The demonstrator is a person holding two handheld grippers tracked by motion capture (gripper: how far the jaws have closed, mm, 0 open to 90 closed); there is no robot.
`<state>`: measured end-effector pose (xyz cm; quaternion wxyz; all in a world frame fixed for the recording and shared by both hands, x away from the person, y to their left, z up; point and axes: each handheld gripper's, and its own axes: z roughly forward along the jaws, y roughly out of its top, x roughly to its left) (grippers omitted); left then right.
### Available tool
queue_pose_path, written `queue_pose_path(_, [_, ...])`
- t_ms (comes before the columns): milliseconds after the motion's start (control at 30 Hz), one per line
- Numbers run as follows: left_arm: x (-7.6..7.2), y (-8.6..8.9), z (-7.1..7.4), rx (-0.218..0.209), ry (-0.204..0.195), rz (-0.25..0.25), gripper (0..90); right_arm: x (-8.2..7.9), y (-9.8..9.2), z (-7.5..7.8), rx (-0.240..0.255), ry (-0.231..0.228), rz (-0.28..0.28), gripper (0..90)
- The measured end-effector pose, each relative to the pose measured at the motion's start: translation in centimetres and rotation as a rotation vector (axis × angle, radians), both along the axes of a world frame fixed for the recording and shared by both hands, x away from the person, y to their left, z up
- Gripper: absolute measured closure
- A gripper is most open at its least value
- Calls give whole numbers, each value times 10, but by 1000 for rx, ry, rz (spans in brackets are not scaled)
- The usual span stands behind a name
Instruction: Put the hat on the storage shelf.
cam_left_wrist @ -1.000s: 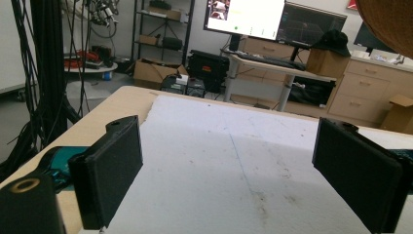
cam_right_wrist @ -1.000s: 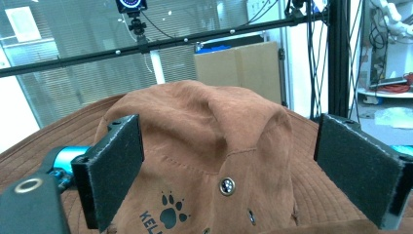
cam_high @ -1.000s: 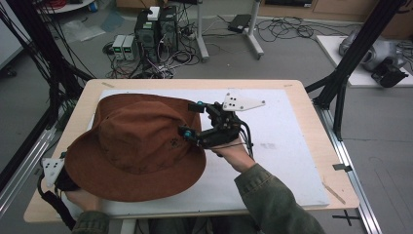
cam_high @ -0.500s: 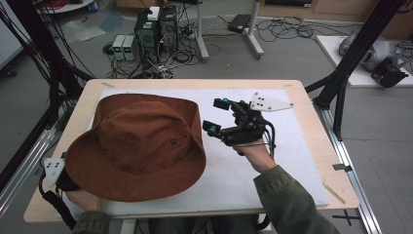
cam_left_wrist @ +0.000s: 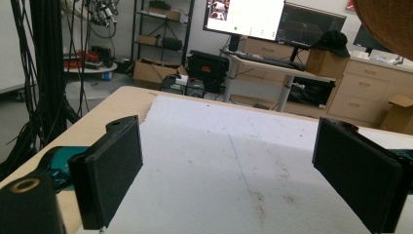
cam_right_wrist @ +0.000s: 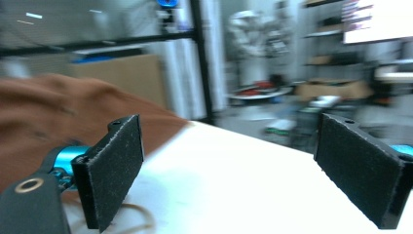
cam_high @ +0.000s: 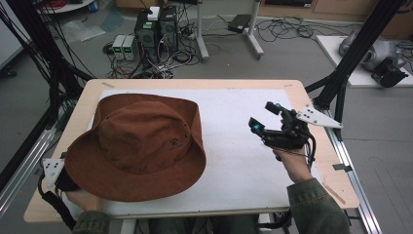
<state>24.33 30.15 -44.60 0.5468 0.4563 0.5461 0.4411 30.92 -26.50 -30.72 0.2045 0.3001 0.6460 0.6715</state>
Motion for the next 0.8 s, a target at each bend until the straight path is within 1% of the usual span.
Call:
queue_pose_path(33, [0,0,0,0,0,0,112,-2,-5,-3,-15,-2,-52,104])
queue_pose_path(100, [0,0,0,-1,2,0,112,-6,-14,-10,-22,-6,-137,104])
queue_pose_path(133, [0,0,0,-1,1,1,112,-8,-19,-15,-12,0,-199,104])
queue_pose_path(167, [1,-1,0,0,1,1,112,-10,-22,-19,-2,17,-255,104])
queue_pose_path(200, [1,-1,0,0,1,1,112,-12,-25,-23,-5,24,-326,104])
queue_pose_path(233, [1,-1,0,0,1,3,112,-15,-27,-28,-9,18,-376,105])
queue_pose_path(300, [1,-1,0,-1,0,3,112,-21,-28,-36,-37,-7,-479,104])
queue_pose_path(333, [1,-1,0,-2,0,2,113,-22,-29,-40,-41,-19,-512,105])
queue_pose_path(367, [1,-1,0,-2,0,4,112,-25,-29,-45,-36,-19,-553,105])
queue_pose_path(400, [1,-1,0,-2,0,4,112,-25,-29,-45,-36,-19,-553,105])
queue_pose_path(433, [1,-1,0,-3,0,2,112,-26,-29,-49,-42,-16,-596,105])
queue_pose_path(467, [1,-1,0,-4,-1,2,112,-28,-30,-57,-46,-12,-658,105])
queue_pose_path(500, [0,-1,0,-8,-1,4,112,-29,-30,-60,-54,-13,-676,105])
queue_pose_path(533, [0,0,1,-3,-3,6,112,-29,-31,-67,-75,-12,-697,105])
queue_pose_path(633, [-1,0,0,-14,-4,7,113,-29,-32,-80,-128,-2,-722,105])
queue_pose_path(700, [0,0,-1,-19,-2,7,112,-31,-34,-89,-160,-10,-737,105])
queue_pose_path(733, [0,0,-1,-19,-2,8,113,-32,-35,-93,-165,-14,-740,105])
queue_pose_path(800, [0,0,-1,-19,1,7,112,-34,-39,-100,-158,-7,-754,105])
